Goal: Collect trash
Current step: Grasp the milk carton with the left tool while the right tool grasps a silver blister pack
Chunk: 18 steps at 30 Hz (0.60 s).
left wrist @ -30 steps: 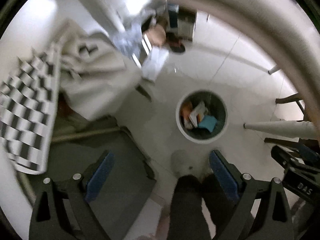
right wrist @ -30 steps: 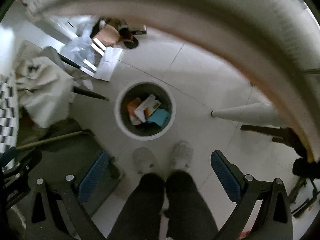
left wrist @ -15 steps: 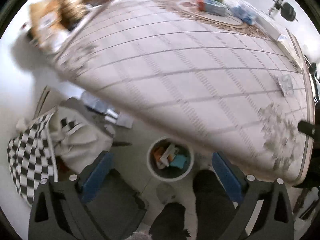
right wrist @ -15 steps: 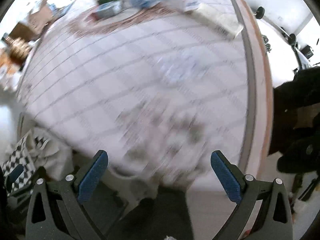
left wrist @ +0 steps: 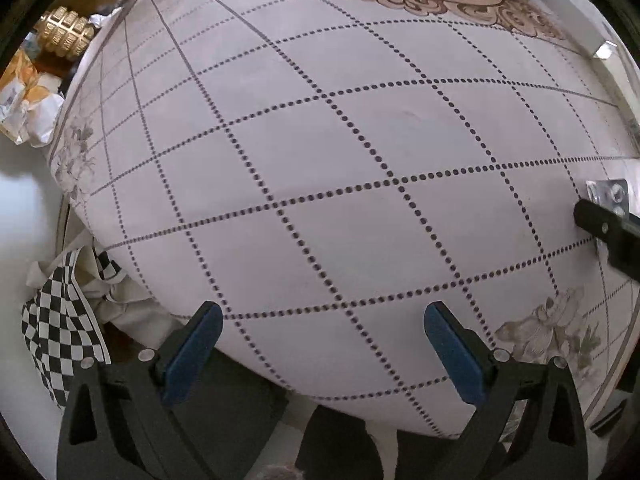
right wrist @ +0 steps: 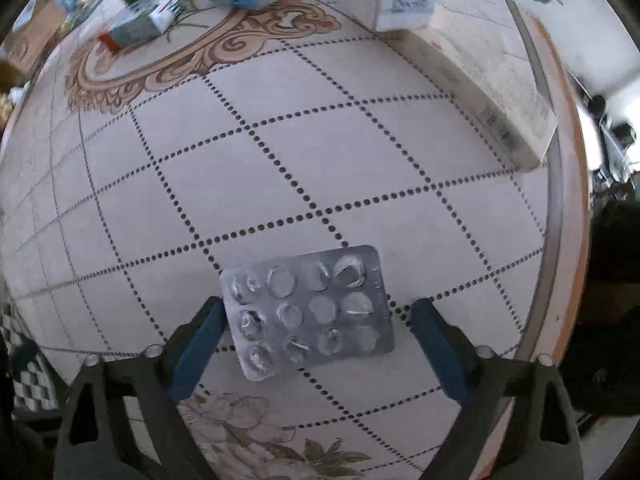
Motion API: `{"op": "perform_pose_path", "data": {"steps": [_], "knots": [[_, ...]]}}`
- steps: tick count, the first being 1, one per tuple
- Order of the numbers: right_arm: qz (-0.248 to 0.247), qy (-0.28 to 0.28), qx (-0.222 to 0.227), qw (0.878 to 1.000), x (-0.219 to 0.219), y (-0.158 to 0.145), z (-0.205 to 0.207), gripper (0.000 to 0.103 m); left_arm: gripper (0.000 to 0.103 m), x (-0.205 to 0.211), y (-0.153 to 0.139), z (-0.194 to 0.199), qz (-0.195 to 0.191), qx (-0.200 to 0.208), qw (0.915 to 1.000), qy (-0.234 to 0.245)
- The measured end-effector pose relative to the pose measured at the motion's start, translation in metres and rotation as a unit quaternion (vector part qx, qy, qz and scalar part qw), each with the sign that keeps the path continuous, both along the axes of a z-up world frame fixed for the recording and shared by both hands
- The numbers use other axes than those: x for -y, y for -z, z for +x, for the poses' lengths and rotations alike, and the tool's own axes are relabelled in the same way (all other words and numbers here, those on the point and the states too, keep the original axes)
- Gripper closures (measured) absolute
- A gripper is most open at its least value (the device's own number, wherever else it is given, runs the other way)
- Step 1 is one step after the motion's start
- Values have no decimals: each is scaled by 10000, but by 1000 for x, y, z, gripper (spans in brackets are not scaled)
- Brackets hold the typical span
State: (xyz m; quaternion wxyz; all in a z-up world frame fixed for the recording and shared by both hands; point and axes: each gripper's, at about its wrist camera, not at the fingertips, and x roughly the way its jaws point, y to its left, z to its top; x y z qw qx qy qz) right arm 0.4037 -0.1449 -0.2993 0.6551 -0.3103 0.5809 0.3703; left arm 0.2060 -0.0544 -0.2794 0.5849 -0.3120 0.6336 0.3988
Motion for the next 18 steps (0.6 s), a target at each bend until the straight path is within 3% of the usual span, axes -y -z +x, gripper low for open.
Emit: {"op": "perform_pose_path", "data": {"steps": [5,10,14,18], "knots": [[193,-56,-150,9997,-11,-24,16,42,0,-23,-9,18,-5,81,9998,-185],[315,611,-352,9970,-46,-34,77,42,0,-92,-28,58,164,454,9985,-273],[280,1120,-555,9918,-77,-26,120,41,0,-152,-42,100,340,643,9973,47],[342,1436,-653,9869,-92,-27,146,41,0,-193,-50,138,208,929,9941,526]]}}
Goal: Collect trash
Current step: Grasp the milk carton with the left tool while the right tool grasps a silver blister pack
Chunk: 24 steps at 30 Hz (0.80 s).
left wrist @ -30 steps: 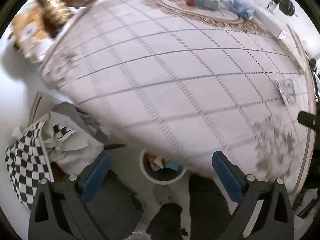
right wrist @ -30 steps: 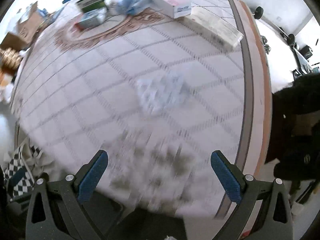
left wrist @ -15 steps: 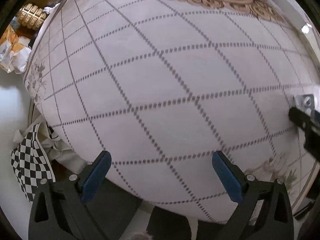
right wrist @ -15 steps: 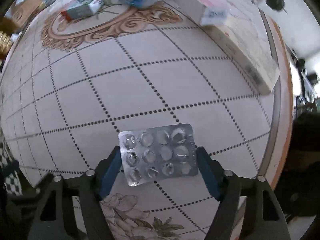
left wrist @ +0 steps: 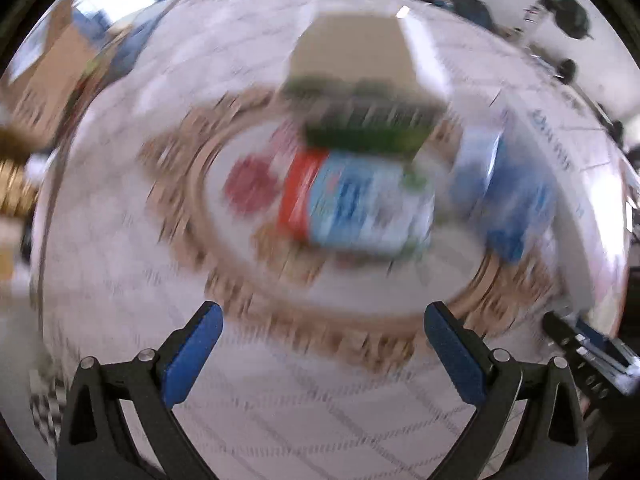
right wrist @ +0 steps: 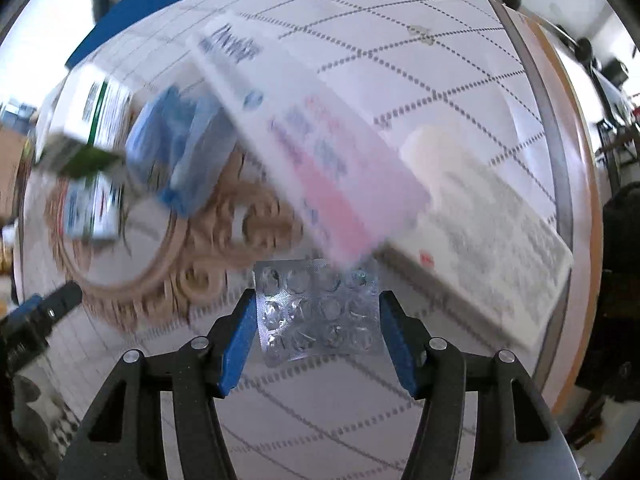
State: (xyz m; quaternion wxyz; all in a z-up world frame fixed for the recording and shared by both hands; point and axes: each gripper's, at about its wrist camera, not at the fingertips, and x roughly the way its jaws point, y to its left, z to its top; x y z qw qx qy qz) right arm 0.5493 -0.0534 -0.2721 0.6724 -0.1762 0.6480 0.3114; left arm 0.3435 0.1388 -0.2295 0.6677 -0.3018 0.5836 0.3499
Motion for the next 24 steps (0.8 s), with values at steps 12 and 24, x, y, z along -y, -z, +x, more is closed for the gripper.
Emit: {"op": "perform_pose_path", "data": {"steps": [12,24], "knots": [[23,269,-89,9996,-11,-6,46,38,1,-28,34,54,-238,-477,9968,593],[97,81,-107,9999,-10,-9,-4,38,13,-16,12,-11,47,-11,9996,267]]}}
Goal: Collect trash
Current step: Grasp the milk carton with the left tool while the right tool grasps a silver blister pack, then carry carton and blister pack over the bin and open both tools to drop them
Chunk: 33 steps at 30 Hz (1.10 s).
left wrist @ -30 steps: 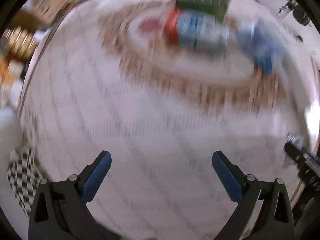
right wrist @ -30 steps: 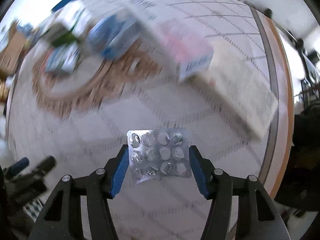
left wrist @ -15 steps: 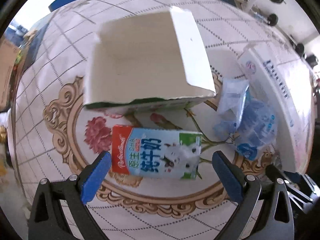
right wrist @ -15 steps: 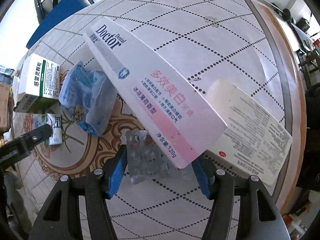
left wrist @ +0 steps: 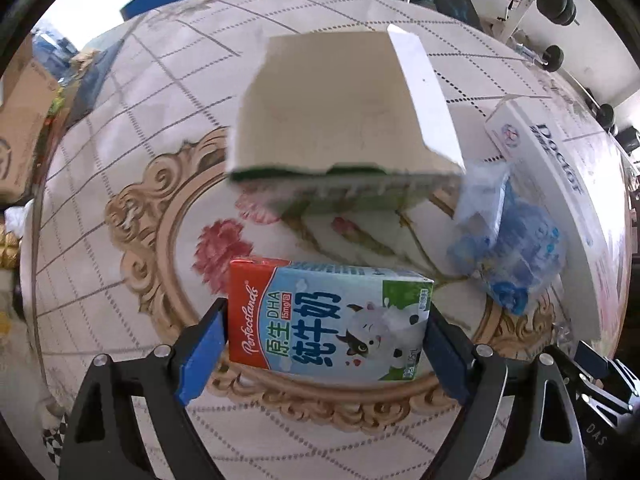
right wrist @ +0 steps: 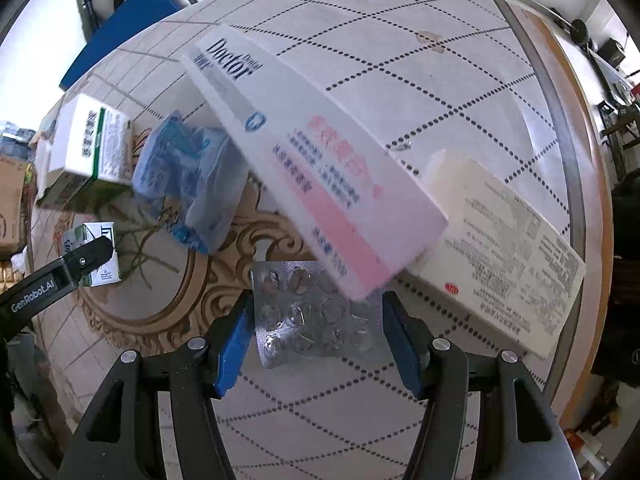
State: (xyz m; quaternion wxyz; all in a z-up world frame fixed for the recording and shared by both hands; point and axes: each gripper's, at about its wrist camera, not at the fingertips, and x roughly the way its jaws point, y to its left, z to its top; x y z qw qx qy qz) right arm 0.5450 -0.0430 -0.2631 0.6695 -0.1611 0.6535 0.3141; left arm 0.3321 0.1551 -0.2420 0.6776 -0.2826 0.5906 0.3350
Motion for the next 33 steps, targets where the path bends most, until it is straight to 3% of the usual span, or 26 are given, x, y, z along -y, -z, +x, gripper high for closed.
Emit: {"op": "perform_pose_path", "data": {"steps": [2,6,13,23,29,33], "knots": [[35,-84,9,10000,4,-4,-9,38,13,13,-8,-2,88,28,9999,-66],[116,-279,82,9995,20,-12,-35,38,13,50,-22,-41,249,62,9995,-195],[312,-354,-5,9989,61,-26,-96,39,13,108,-48,-95,233,296,9988,-319],[487,-470,61,9977,141,-46,-235,39,13,189,-57,-240,62,684,9966,-456],[314,-534,-415,9972,199,-18,-331,38,13,233,-19,-323,-490,617,9939,-767],[4,-634,-760,9951,225,30,-378,39,13,254,42,-355,-1006,441,9897,-917]]}}
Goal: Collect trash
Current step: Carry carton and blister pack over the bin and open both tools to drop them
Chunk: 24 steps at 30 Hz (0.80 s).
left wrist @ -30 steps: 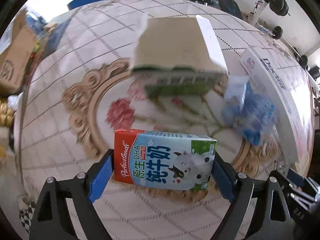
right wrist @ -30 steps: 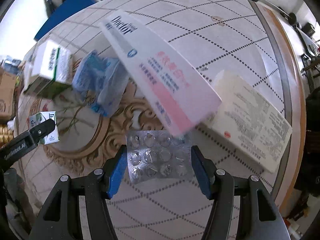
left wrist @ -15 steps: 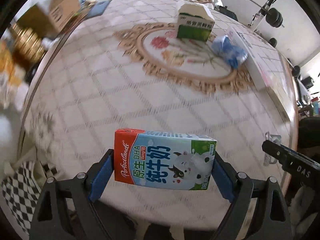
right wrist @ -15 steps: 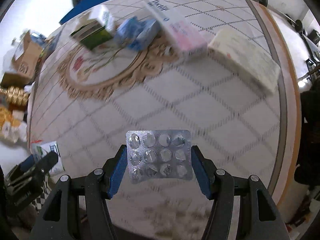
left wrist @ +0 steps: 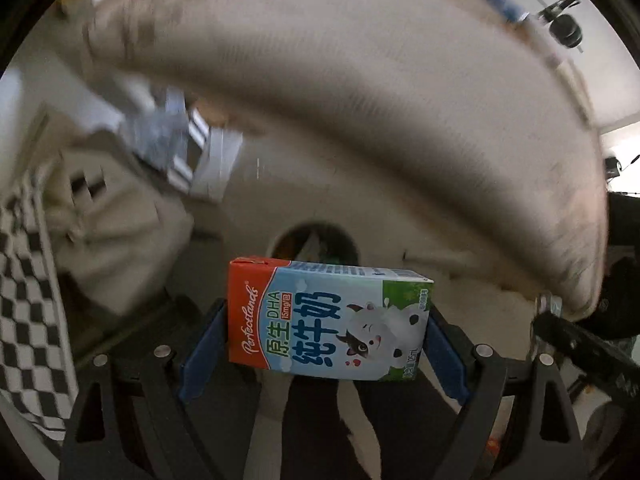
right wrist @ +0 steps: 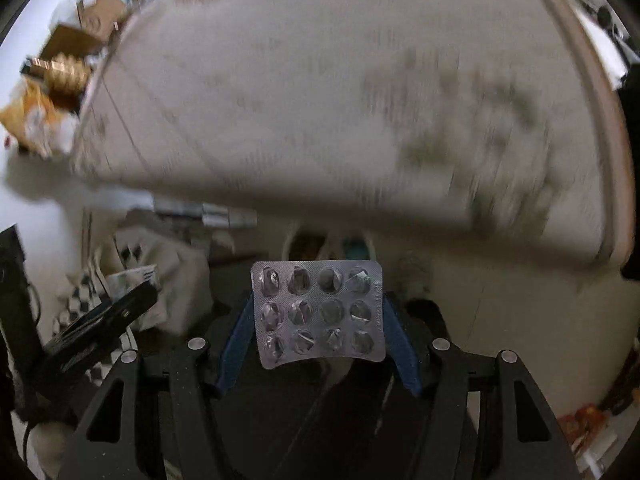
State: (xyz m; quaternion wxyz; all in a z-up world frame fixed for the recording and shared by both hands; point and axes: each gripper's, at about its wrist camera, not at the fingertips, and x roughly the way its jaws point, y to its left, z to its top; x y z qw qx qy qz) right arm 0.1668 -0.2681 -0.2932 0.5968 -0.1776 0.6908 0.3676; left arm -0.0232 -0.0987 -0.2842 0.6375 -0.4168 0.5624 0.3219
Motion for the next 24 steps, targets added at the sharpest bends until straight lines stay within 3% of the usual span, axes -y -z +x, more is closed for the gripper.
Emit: {"op": "perform_pose_path", "data": {"steps": [6,13,15,19,23,24], "knots": [[-482,-130,-226,9985,8,123,-29,38,13,1,135,-8,-800,-14,9966,-200],[-619,151,-292,9975,-11,280,-17,38,11,-18,299,5,-1419,74,9893,-340],[-654,210,-330,9971,-19,321,-10,38,4,-23,333,6,-1539,93,9872,-419],[-654,140,-532,9963,-46,390,-8,35,2,-33,372,0,-1562,-45,9862,-544],[-660,-60,-830,9943,-64,435,-17,27,2,-35,380,-11,-1293,-262,9898,-544],[-664,-112,-925,9934,-66,442,-20,19,2,-35,377,-16,-1093,-345,9919,-549]]}}
